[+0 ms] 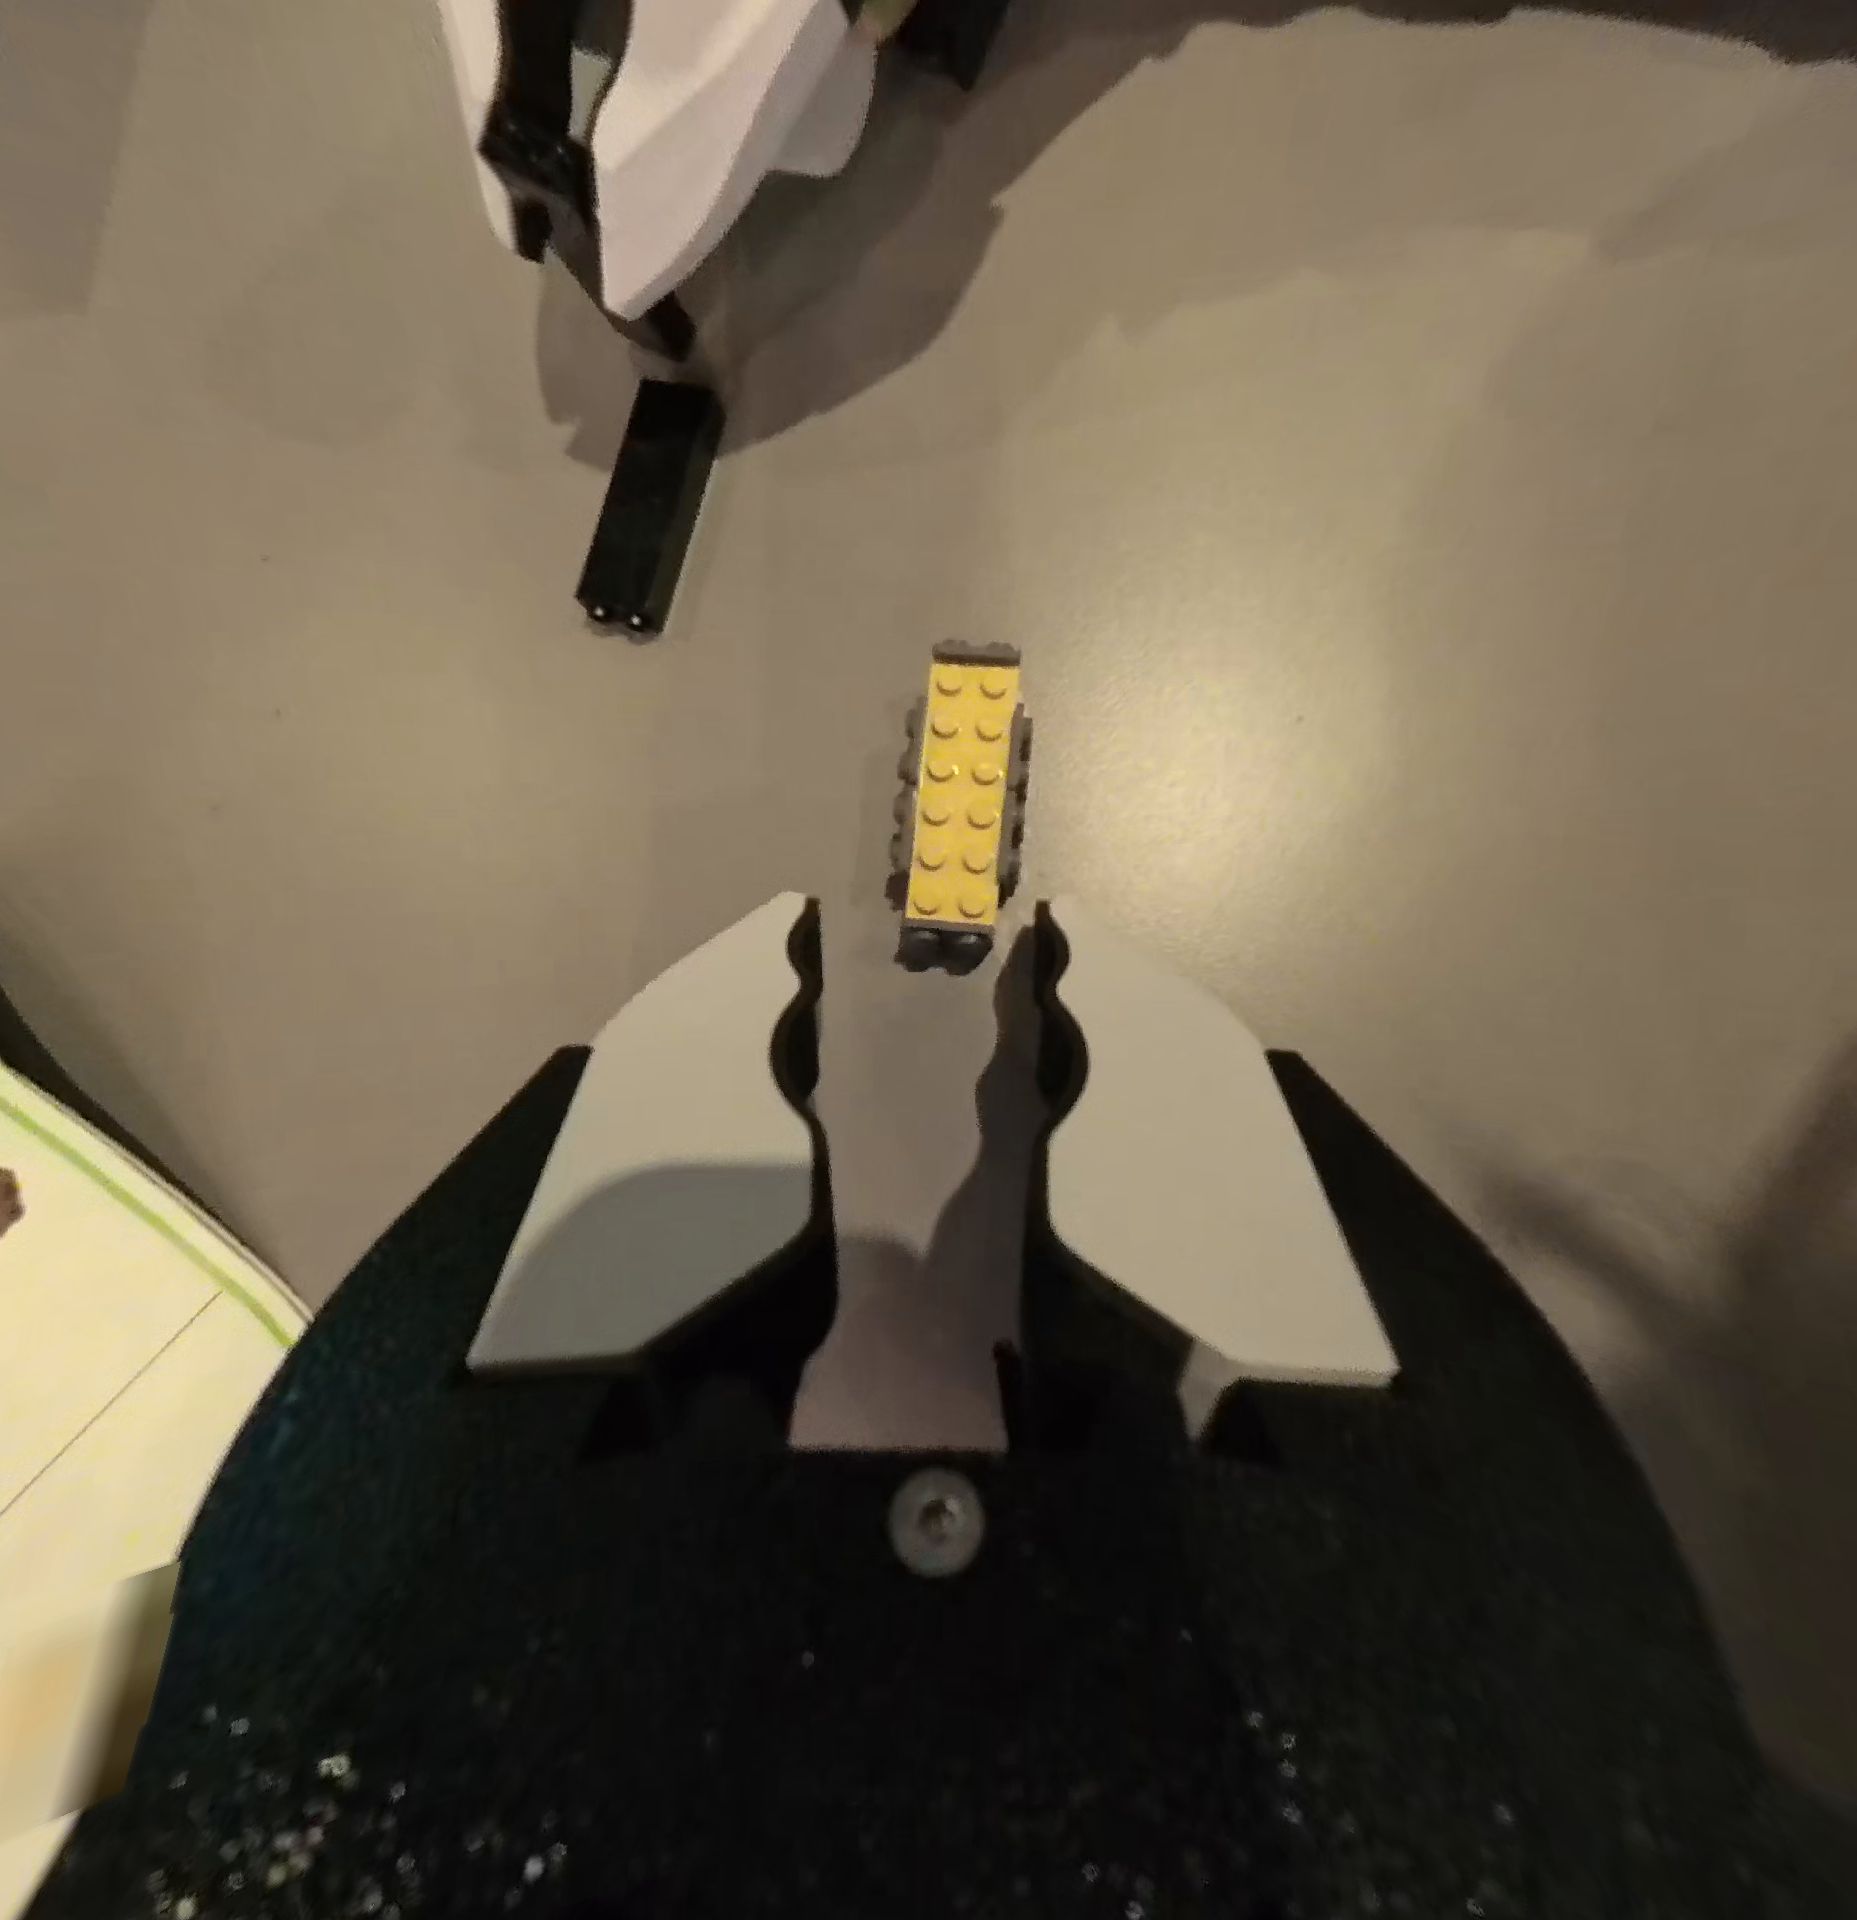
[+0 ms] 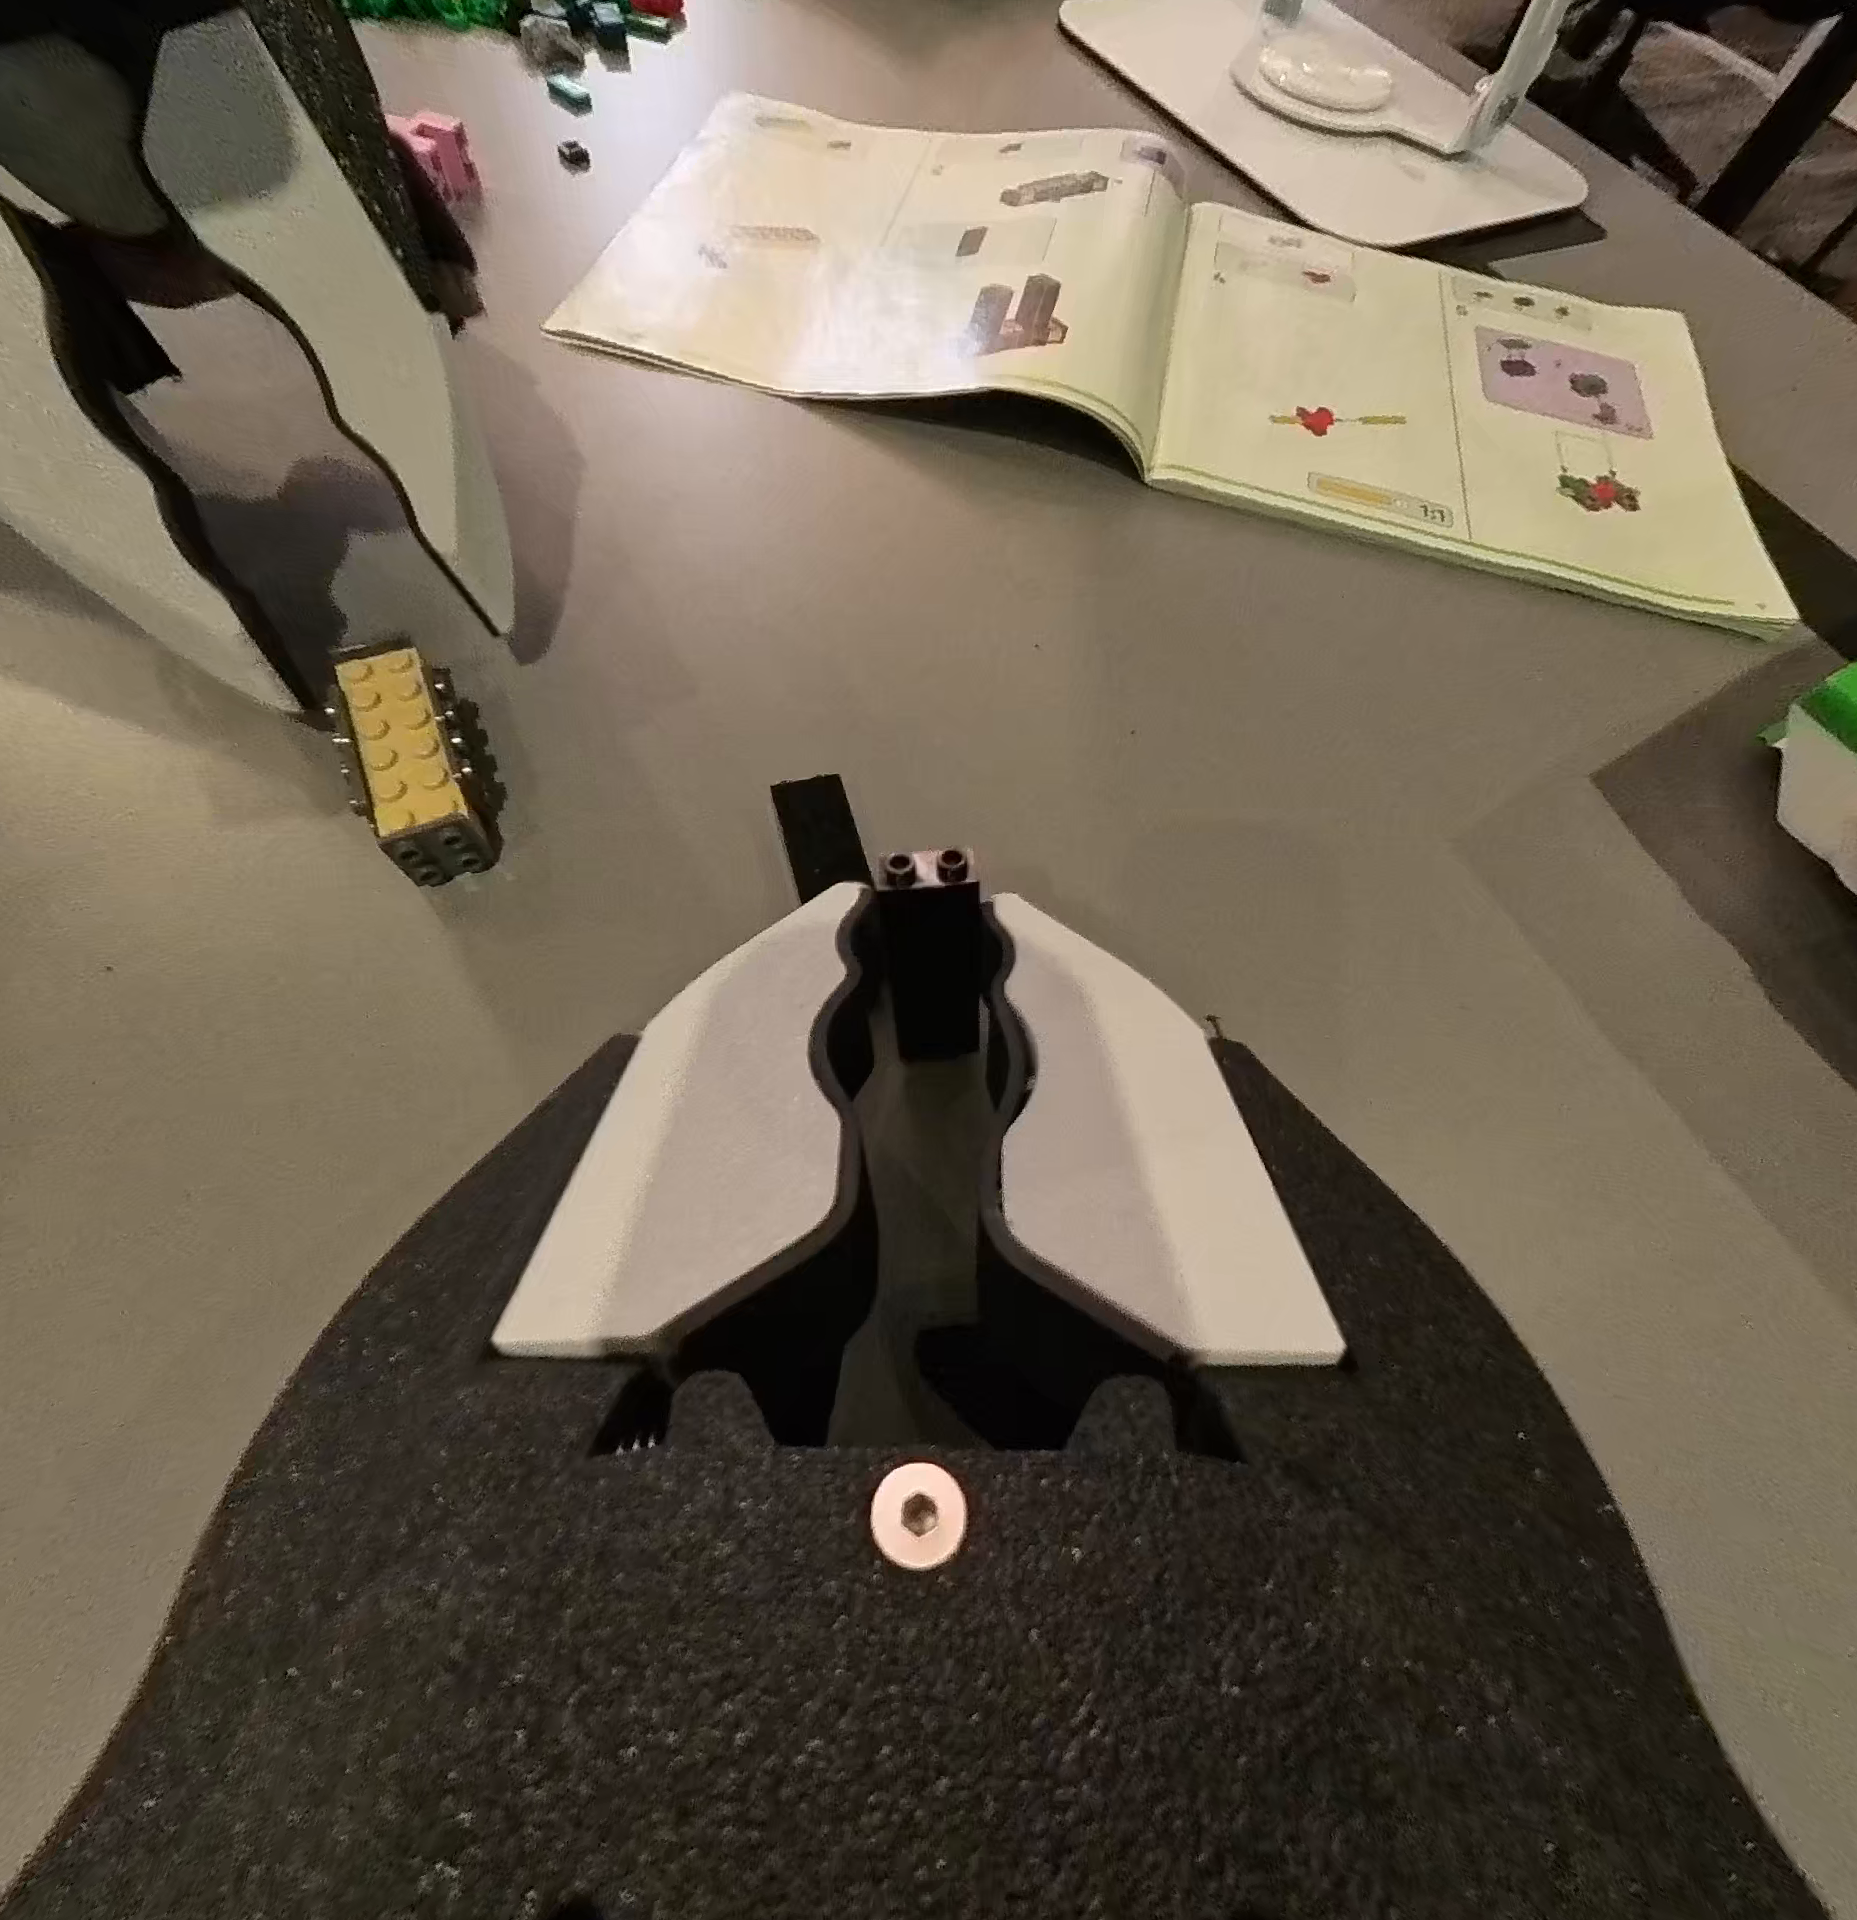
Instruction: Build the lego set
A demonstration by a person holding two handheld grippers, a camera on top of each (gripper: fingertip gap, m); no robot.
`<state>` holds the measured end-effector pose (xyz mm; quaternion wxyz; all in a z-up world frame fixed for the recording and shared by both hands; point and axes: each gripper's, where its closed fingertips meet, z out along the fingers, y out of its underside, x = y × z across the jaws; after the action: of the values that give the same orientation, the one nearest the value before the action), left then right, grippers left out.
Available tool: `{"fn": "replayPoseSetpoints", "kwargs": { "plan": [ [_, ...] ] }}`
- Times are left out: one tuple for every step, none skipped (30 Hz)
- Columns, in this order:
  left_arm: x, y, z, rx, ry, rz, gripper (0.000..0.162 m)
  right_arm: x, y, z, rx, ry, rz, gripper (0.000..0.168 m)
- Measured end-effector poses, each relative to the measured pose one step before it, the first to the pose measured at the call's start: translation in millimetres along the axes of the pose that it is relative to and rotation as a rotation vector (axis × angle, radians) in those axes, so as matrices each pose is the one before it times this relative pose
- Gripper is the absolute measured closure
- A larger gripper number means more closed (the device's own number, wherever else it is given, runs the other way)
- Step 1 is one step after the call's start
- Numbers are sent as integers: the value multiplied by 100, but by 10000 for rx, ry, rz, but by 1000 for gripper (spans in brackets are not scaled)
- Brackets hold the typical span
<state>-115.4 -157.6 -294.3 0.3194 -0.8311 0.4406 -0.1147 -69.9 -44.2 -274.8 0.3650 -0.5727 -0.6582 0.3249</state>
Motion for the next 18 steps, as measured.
{"fn": "replayPoseSetpoints", "kwargs": {
  "plan": [
    [-59, -146, -90, 98, -14, -32, 123, -23, 42, -68, 11, -101, 90, 151],
    [-77, -160, -93, 97, -23, -17, 123, -82, -30, -65, 40, -122, 57, 151],
    [-149, -207, -98, 116, -52, -2, 124, -246, -225, -87, 165, -167, -26, 151],
    [-183, -272, -97, 149, -69, 9, 124, -219, -371, -111, 253, -102, -64, 151],
    [-236, -399, -113, 203, -78, 3, 124, -180, -415, -90, 280, -72, -68, 151],
    [-264, -563, -124, 284, -83, -12, 124, -315, -483, -82, 290, -170, -67, 151],
    [-319, -801, -138, 410, -108, -17, 124, -473, -591, -73, 351, -255, -68, 151],
    [-347, -1007, -137, 532, -129, -19, 125, -606, -798, -40, 474, -328, -59, 152],
    [-354, -1068, -70, 568, -119, -59, 126, -714, -1068, -3, 638, -393, -28, 151],
    [-238, -986, 16, 496, -29, -119, 127, -805, -1260, 90, 781, -452, -13, 152],
    [-5, -873, 114, 391, 109, -131, 128, -827, -1234, 176, 817, -475, 39, 151],
    [115, -718, 203, 296, 169, -118, 127, -798, -976, 231, 658, -459, 45, 151],
    [122, -530, 290, 188, 156, -97, 125, -556, -659, 254, 456, -317, 54, 151],
    [197, -350, 329, 104, 171, -51, 125, -366, -415, 238, 315, -214, 44, 151],
    [262, -261, 342, 73, 189, -11, 125, -294, -243, 207, 223, -179, 57, 151],
    [252, -193, 318, 62, 140, 7, 127, -248, -139, 169, 167, -167, 79, 151],
    [186, -131, 268, 60, 77, 46, 132, -194, -29, 149, 76, -138, 91, 151],
    [163, -99, 211, 54, 23, 91, 137, -121, 103, 141, -30, -95, 69, 151]
  ]
}}
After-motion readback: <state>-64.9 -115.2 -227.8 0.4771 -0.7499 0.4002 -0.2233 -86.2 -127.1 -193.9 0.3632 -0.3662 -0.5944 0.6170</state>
